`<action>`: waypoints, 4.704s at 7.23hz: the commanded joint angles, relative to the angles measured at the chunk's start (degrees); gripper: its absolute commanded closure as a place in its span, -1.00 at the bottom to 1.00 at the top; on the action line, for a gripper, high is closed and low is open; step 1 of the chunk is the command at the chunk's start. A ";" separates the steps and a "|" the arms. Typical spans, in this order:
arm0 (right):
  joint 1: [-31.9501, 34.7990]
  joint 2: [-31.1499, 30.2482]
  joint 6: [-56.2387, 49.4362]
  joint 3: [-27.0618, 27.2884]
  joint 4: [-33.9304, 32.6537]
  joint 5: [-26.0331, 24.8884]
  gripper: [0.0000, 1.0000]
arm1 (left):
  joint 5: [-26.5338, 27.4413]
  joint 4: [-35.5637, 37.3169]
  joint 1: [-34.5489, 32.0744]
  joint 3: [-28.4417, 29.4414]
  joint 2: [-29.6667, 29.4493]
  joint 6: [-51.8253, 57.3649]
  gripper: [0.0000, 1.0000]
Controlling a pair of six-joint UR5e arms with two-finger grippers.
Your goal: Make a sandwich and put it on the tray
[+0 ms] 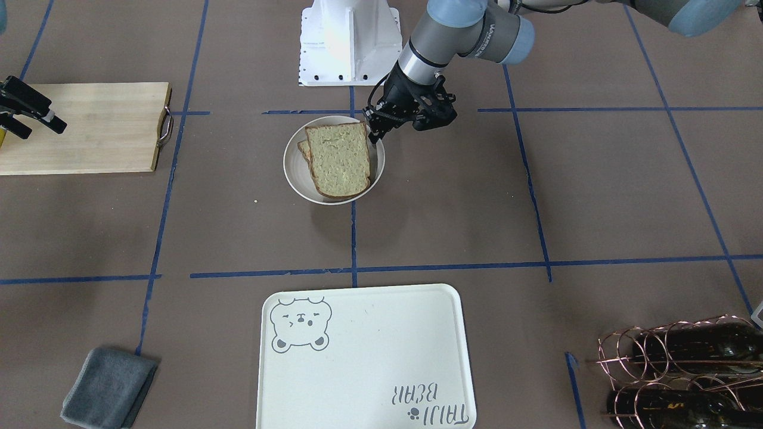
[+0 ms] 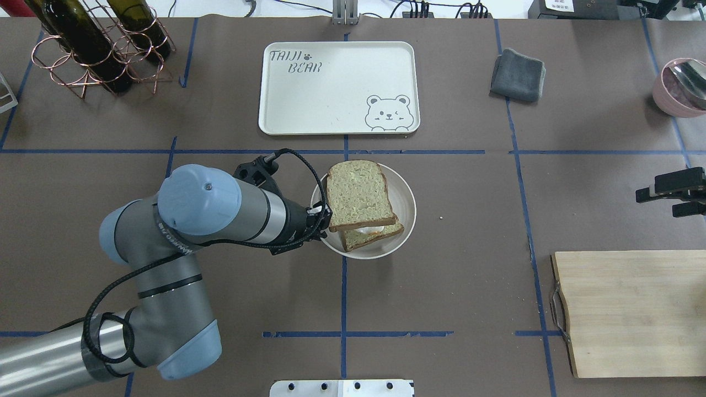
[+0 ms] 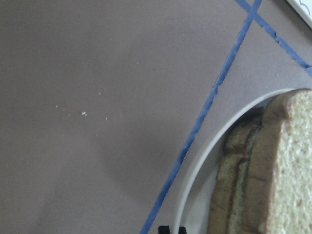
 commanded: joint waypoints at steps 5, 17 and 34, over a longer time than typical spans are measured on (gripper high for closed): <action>-0.37 -0.83 -0.26 -0.03 0.01 -0.09 -1.00 | -2.73 -6.51 -14.22 34.15 -18.73 -5.91 1.00; -0.28 -0.04 -0.26 -0.20 -0.07 -0.18 -1.00 | -2.55 -14.55 -16.87 41.58 -18.62 4.63 0.13; 24.06 7.60 -70.64 0.32 -61.30 2.63 -1.00 | -29.97 38.46 -63.71 -7.10 29.94 123.08 -0.99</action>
